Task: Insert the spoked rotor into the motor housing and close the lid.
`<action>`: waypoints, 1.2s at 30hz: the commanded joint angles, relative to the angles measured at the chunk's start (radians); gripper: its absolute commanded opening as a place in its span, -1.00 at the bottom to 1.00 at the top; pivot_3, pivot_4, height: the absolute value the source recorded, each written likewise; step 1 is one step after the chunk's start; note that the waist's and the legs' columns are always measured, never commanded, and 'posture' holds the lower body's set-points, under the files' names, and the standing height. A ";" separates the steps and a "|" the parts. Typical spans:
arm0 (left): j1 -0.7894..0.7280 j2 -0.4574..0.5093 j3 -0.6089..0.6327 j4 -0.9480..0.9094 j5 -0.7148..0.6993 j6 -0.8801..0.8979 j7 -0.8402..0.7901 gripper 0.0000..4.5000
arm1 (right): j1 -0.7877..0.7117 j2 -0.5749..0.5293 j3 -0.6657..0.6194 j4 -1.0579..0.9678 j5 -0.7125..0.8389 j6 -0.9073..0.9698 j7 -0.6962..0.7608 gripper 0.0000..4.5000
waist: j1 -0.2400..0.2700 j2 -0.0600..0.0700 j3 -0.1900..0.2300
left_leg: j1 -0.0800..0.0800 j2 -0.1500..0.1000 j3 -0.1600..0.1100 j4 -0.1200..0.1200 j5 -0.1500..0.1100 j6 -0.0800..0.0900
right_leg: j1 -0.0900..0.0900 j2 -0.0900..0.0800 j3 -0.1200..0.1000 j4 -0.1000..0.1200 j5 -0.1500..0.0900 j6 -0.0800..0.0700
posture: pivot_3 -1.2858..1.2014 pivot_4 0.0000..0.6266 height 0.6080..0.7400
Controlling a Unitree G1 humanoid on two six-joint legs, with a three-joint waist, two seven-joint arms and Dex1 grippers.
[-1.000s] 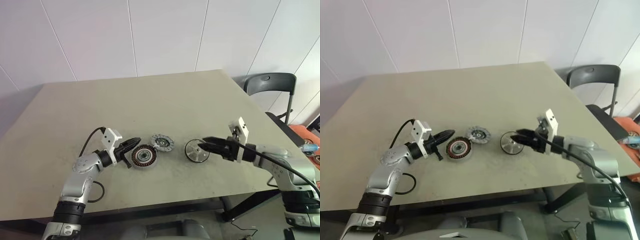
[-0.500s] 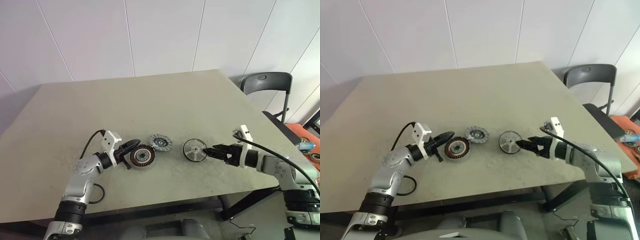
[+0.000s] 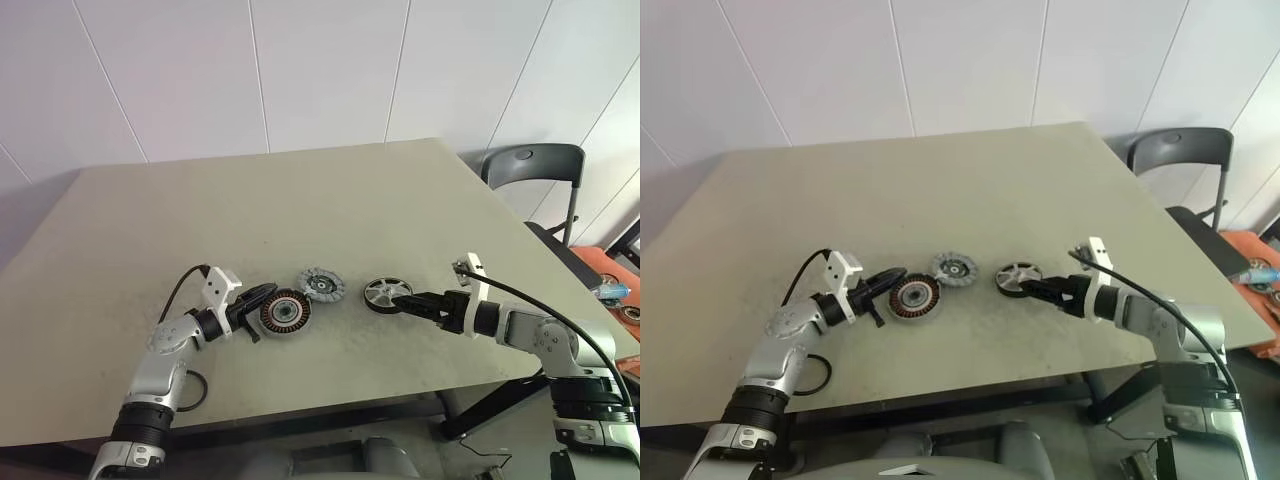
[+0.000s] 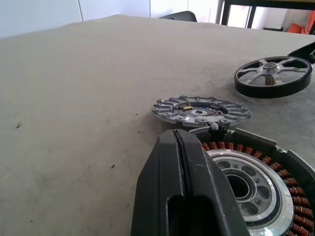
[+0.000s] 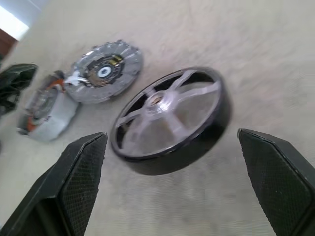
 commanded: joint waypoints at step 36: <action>-0.065 -0.014 0.002 0.070 0.030 -0.079 0.011 -1.00 | 0.058 -0.136 0.292 0.002 -0.759 -1.112 -0.004 0.32 | 0.028 0.000 0.000 | 0.000 0.001 0.004 0.001 -0.003 0.006 | 0.003 0.001 0.002 -0.012 0.006 0.004 | 0.03 -1.00 1.00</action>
